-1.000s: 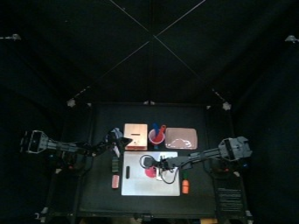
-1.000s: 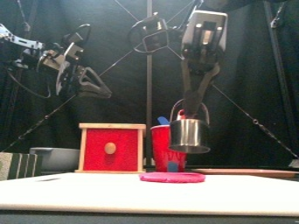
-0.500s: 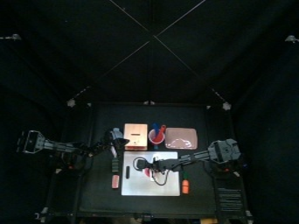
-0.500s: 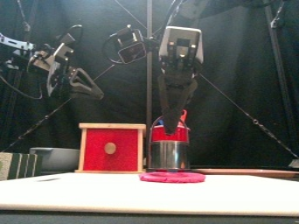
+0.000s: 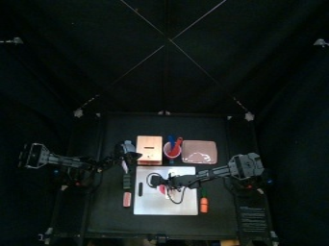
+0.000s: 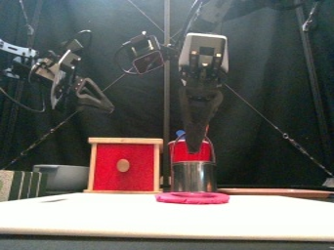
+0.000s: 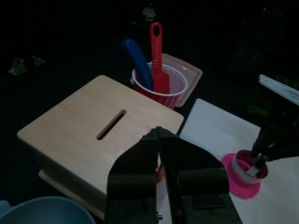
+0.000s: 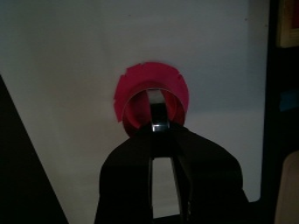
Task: Get the cutter from the drawer then cut the dough then place the extra dough in the bowl
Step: Cut the dough
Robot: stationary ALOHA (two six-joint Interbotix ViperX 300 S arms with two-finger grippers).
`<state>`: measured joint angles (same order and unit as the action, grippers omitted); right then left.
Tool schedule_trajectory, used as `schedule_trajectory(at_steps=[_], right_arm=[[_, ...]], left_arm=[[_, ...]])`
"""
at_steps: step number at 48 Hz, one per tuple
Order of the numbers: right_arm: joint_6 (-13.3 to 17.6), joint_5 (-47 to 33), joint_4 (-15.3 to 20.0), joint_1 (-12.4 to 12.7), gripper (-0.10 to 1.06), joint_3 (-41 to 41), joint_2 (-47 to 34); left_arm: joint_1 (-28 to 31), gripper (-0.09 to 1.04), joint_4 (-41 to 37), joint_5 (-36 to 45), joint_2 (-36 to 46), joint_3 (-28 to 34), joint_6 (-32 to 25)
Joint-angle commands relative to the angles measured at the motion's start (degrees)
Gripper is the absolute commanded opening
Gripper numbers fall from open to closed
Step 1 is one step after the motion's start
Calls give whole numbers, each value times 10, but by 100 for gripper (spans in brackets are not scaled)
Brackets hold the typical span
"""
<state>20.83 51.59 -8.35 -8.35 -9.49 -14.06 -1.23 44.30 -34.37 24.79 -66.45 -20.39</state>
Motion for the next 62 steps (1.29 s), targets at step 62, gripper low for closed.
schedule_trajectory(at_steps=[62], right_arm=[[4,-29,-18,-3,84,18,40]], left_arm=[[1,41,13,-5,3,11,-2]])
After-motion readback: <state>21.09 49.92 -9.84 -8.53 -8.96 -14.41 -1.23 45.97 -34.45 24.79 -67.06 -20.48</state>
